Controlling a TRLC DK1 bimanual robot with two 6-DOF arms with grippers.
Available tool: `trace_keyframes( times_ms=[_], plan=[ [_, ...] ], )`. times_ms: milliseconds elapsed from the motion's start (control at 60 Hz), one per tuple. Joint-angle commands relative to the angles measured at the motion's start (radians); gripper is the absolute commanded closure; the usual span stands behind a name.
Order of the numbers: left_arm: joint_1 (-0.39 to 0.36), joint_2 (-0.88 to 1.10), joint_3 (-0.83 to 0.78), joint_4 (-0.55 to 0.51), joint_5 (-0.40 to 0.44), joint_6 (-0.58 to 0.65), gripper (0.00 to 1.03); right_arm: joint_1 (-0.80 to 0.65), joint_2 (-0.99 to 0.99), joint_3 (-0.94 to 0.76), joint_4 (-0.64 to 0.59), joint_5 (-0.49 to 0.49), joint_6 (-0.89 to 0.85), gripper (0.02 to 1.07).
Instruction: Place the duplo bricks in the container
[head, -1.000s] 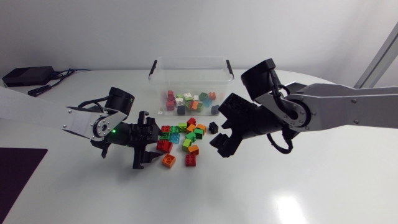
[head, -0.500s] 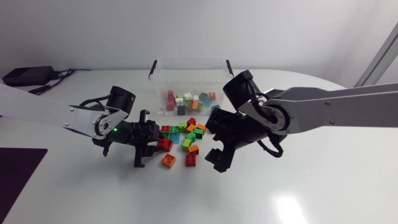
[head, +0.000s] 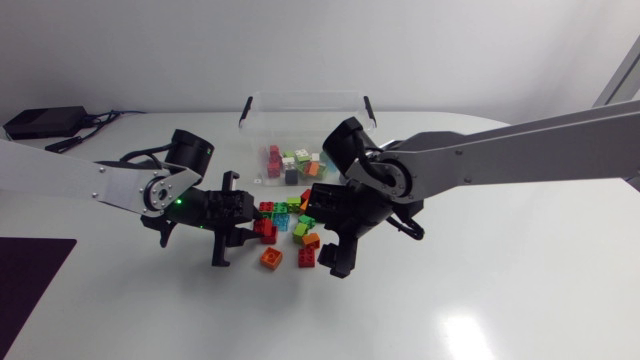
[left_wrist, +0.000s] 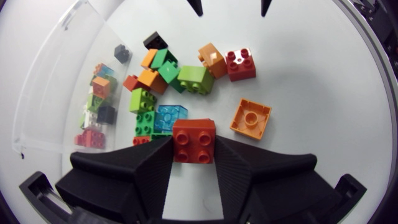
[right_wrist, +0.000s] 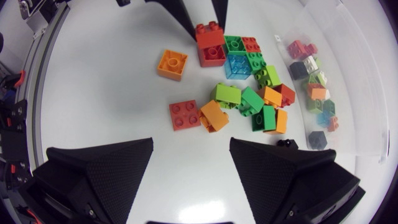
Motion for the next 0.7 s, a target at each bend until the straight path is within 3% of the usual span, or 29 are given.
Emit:
trace_keyframes(
  times_ms=[0, 417, 683],
  plan=[
    [0.009, -0.081, -0.014, -0.016, 0.026, 0.019, 0.72, 0.011, 0.049, 0.036, -0.032, -0.005, -0.052, 0.16],
    [0.07, -0.283, -0.081, -0.042, 0.116, -0.043, 0.72, 0.029, 0.153, 0.092, -0.095, -0.034, -0.099, 0.16],
    [0.082, -0.331, -0.072, -0.044, 0.127, -0.078, 0.72, 0.024, 0.21, 0.138, -0.096, -0.043, -0.112, 0.16]
  ],
)
